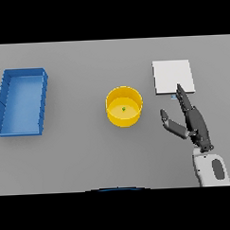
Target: Pick up the red beaker and tilt it to pour out 1 green nut into yellow bowl. Pick up the yellow bowl and place it on the metallic measuring scale.
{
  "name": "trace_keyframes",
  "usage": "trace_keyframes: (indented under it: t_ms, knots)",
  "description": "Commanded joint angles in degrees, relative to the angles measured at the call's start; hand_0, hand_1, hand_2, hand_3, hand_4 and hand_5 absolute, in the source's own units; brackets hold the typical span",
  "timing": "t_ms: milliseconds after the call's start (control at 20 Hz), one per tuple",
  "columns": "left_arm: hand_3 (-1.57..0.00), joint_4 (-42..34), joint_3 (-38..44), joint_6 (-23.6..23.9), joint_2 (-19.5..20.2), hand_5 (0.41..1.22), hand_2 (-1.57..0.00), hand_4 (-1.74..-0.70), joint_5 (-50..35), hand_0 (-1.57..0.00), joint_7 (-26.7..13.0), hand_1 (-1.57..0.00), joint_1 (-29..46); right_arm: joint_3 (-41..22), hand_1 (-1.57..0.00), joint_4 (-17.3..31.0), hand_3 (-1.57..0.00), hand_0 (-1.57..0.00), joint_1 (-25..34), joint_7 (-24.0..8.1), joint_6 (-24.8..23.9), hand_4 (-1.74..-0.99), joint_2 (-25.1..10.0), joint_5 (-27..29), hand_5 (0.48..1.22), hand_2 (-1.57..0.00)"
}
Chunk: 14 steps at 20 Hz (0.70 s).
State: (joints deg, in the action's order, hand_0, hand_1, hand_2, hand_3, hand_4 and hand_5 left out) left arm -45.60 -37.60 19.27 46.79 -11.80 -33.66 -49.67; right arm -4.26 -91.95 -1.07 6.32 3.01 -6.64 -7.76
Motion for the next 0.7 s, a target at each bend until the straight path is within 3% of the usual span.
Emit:
trace_keyframes:
  t_ms: [0,100,200,350,400,450,550,650]
  knots:
    - [-1.33,-1.8,-0.7,1.6,0.2,1.19,-1.57,-1.74,-0.6,-1.57,-1.1,-1.57,1.2,0.1,0.0,0.3,0.0,0.0,0.7,-1.2,-0.3,-1.332,0.4,0.1,0.723,0.0]
    - [-1.37,-3.9,-2.0,3.6,1.0,1.106,-1.57,-1.68,-2.2,-1.57,-1.2,-1.57,2.5,0.0,0.0,0.6,0.0,0.0,0.8,-0.8,-0.5,-1.336,0.6,-0.1,0.727,0.0]
    - [-1.44,-7.3,-3.4,4.3,2.2,0.962,-1.57,-1.59,-4.1,-1.57,-1.2,-1.57,4.4,-0.2,0.0,0.6,0.0,0.0,0.6,-0.5,-0.8,-1.326,0.5,-0.7,0.728,0.0]
    - [-0.93,-10.1,-5.6,3.2,3.7,0.81,-1.57,-1.25,-6.8,-1.57,-1.3,-1.57,5.5,0.1,0.0,0.4,0.0,0.0,0.6,-0.4,-0.7,-1.327,0.2,-0.4,0.73,0.0]
    - [-0.85,-12.2,-5.1,2.3,4.1,0.779,-1.41,-1.13,-8.1,-1.57,-0.5,-1.52,6.2,0.2,0.0,0.7,0.0,0.0,0.9,-1.0,-0.7,-1.325,0.2,-0.3,0.731,0.0]
    - [-0.71,-14.4,-4.5,1.2,4.7,0.757,-1.16,-1.05,-9.9,-1.44,-0.1,-1.29,7.0,0.1,0.0,1.1,0.0,0.0,1.3,-1.2,-1.0,-1.32,0.3,-0.7,0.731,0.0]
    - [-0.46,-17.4,-3.4,-1.5,6.1,0.716,-0.75,-0.92,-12.7,-0.98,0.8,-0.83,8.2,0.3,0.0,1.3,0.0,0.0,1.2,-0.5,-0.5,-1.321,0.4,0.0,0.727,0.0]
    - [-0.3,-18.8,-3.9,-3.5,7.2,0.688,-0.48,-0.85,-12.8,-0.63,1.2,-0.53,8.7,-0.2,0.0,1.2,0.0,0.0,0.4,0.3,-0.5,-1.321,0.4,-0.5,0.725,0.0]
